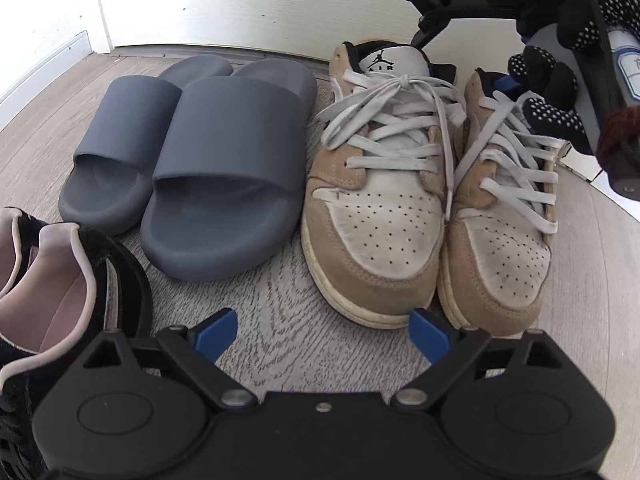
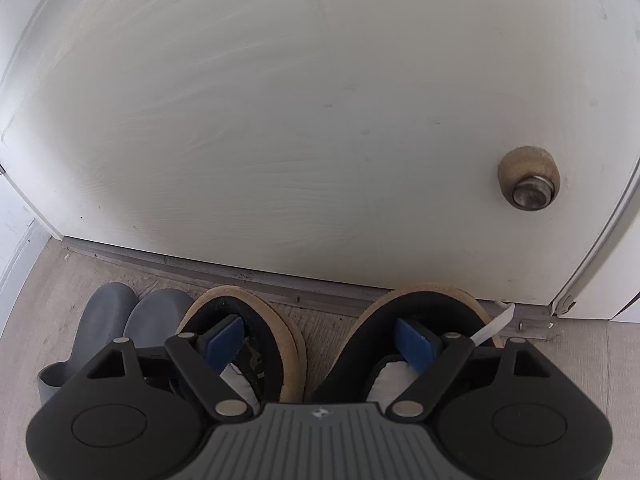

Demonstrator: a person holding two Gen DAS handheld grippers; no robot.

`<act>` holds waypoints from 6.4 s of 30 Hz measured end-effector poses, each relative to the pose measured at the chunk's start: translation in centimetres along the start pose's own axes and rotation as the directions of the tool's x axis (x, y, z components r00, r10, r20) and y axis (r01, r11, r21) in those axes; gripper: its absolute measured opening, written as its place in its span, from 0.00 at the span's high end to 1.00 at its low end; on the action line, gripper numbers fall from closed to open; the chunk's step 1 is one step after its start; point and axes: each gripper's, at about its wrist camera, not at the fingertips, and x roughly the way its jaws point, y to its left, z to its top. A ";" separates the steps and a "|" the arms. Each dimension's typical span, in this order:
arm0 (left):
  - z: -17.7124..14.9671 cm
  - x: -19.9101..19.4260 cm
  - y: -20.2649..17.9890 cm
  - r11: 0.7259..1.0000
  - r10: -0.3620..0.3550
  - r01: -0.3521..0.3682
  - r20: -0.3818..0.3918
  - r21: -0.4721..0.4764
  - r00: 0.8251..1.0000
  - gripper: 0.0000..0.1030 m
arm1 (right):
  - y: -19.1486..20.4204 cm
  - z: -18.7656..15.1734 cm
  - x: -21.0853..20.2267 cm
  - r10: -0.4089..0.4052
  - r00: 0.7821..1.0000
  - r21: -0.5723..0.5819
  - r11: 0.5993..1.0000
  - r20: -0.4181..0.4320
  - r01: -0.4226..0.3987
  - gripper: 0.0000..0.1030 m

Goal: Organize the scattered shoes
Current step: 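Grasp both tan-and-white sneakers by their heel collars with the right gripper, then lift and carry the tan sneakers with the right gripper toward the wall corner, then move the held sneakers with the right gripper over the green slides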

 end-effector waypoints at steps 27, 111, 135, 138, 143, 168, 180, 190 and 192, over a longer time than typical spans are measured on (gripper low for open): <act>-0.3 0.1 -0.1 1.000 0.015 -0.015 0.001 0.017 1.000 0.09 | 0.7 -0.5 3.2 -0.087 0.996 -0.045 0.995 0.003 0.087 0.01; 0.1 -4.6 5.0 0.972 -0.061 0.098 0.174 -0.216 0.983 0.11 | -5.6 -12.1 -4.6 -0.391 0.908 0.153 0.917 0.152 0.369 0.62; -2.1 -16.0 -3.6 0.971 -0.238 0.210 0.382 0.113 0.893 0.09 | -8.4 -21.9 -32.6 -0.400 0.444 0.191 0.876 0.802 0.443 0.62; -2.9 -18.1 -6.3 0.964 -0.261 0.214 0.413 0.157 0.873 0.08 | -10.6 -23.2 -35.3 -0.425 0.426 0.211 0.861 0.799 0.462 0.62; -5.4 -20.7 -11.1 0.948 -0.318 0.274 0.420 0.163 0.850 0.07 | -16.6 -26.3 -39.0 -0.478 0.425 0.218 0.820 0.768 0.529 0.61; -15.4 -18.8 -36.6 0.801 -0.463 0.344 0.143 0.490 0.875 0.07 | -42.8 -35.9 -42.6 -0.700 0.562 0.251 0.697 0.441 0.671 0.61; -17.0 -17.4 -41.3 0.761 -0.466 0.345 0.094 0.550 0.880 0.07 | -53.9 -31.8 -42.9 -0.594 0.712 0.267 0.804 0.375 0.530 0.60; -17.2 -16.0 -41.6 0.768 -0.444 0.350 0.053 0.537 0.894 0.07 | -59.1 -32.0 -39.4 -0.546 0.800 0.265 0.833 0.249 0.486 0.61; -17.2 -15.7 -41.4 0.771 -0.438 0.348 0.047 0.533 0.898 0.07 | -59.6 -32.2 -38.7 -0.534 0.816 0.259 0.839 0.222 0.479 0.61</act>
